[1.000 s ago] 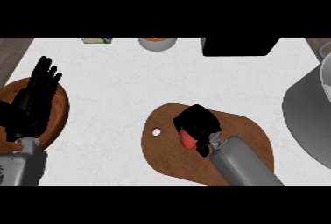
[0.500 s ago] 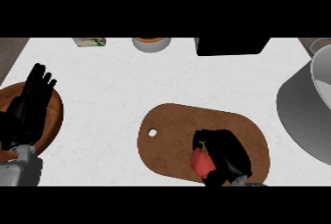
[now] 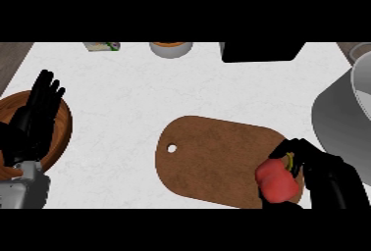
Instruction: Pick the bell pepper from the cutting board and place it in the pot
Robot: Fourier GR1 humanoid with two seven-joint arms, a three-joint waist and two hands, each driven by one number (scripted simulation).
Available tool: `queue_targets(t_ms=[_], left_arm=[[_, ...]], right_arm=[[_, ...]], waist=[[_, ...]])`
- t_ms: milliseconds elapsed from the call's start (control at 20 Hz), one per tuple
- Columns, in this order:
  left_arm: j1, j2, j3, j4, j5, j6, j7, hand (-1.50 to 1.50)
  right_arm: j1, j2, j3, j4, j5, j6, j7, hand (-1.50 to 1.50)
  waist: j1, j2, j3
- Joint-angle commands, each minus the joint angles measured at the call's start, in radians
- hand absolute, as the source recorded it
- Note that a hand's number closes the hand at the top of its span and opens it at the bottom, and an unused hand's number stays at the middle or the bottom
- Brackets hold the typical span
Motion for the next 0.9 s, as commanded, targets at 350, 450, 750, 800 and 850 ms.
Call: queue_targets(t_ms=[350,450,750,800,850], left_arm=[[-0.028,-0.007,0.005,0.023,0.01,-0.027,-0.01,0.0],[-0.001,0.011,0.025,0.025,0.023,-0.051,-0.037,0.0],[-0.022,-0.042,-0.038,-0.016,-0.036,0.005,0.002,0.0],[-0.008,0.001,0.024,-0.004,0.005,-0.027,-0.013,0.0],[-0.025,-0.02,-0.004,-0.027,0.0,-0.011,0.033,0.0]], right_arm=[[-0.051,-0.057,-0.352,-0.257,-0.145,0.061,0.067,1.5],[-0.08,-0.092,-0.514,-0.163,-0.266,0.046,-0.008,1.5],[-0.16,-0.116,-0.691,0.014,-0.379,0.022,-0.084,1.5],[-0.171,-0.15,-0.793,0.045,-0.476,0.038,-0.097,1.5],[-0.177,-0.153,-0.805,0.109,-0.505,0.026,-0.126,1.5]], waist=[[0.026,0.009,0.0],[0.027,0.01,0.001],[0.029,0.01,0.001],[0.028,0.009,0.001],[0.03,0.009,0.002]])
